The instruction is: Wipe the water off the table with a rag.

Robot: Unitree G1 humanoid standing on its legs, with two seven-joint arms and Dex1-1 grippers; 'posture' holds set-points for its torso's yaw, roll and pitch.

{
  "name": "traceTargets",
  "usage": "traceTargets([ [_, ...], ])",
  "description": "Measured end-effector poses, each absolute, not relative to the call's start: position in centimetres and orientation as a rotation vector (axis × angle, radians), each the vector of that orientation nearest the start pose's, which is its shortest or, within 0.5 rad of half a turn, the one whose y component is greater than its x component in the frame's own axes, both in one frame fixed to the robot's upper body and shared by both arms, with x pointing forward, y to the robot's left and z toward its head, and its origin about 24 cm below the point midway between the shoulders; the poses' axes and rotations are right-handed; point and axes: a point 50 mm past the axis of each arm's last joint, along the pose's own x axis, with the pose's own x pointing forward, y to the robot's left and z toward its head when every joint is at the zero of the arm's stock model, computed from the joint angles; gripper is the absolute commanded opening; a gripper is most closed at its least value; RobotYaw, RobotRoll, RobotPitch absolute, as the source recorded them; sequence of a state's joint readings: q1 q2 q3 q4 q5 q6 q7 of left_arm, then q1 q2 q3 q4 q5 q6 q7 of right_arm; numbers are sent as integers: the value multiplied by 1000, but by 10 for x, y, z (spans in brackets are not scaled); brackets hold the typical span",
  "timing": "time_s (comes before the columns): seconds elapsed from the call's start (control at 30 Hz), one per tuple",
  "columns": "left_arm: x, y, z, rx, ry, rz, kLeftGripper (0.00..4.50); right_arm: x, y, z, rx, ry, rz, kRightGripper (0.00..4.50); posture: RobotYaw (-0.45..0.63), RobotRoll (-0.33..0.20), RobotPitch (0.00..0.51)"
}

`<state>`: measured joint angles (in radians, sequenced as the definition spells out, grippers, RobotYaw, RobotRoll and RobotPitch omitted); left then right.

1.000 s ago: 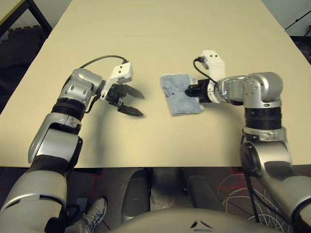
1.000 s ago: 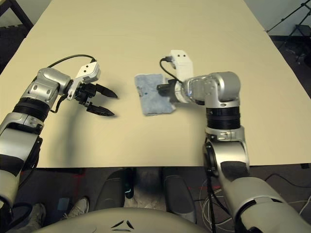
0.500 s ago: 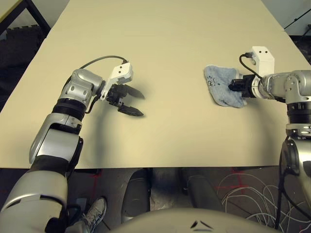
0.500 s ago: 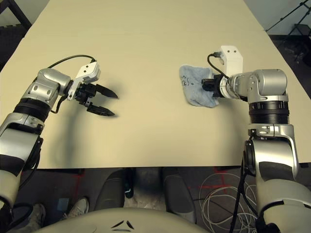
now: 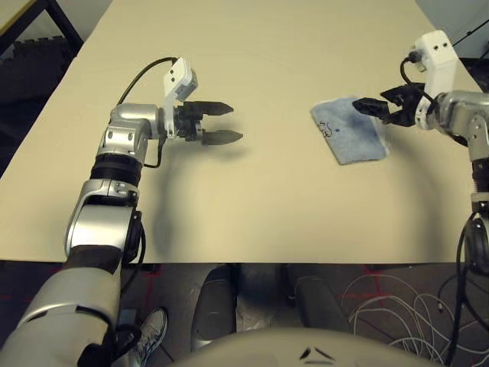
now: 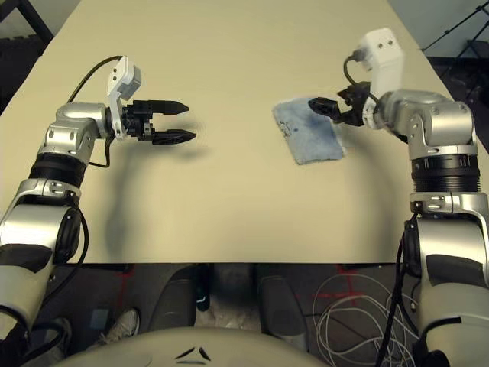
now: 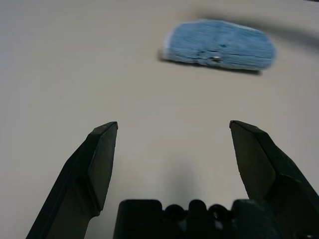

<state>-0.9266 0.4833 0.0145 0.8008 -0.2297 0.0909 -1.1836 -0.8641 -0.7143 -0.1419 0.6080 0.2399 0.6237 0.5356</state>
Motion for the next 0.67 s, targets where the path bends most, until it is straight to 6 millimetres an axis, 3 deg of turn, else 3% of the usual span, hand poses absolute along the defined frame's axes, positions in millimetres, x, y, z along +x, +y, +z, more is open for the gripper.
traceTargets([
  [0.2,388,195,173,154,-119,-740,4500,366,-325,195,-132,63,-4,4477,-9,0,222],
  [0.5,395,234,156,151,-196,-141,4500,365,-327,169,-153,-58,24,4477,-9,0,227],
  [0.67,391,252,149,163,-186,14,4500,363,-329,163,-144,-66,20,4477,-7,0,221],
])
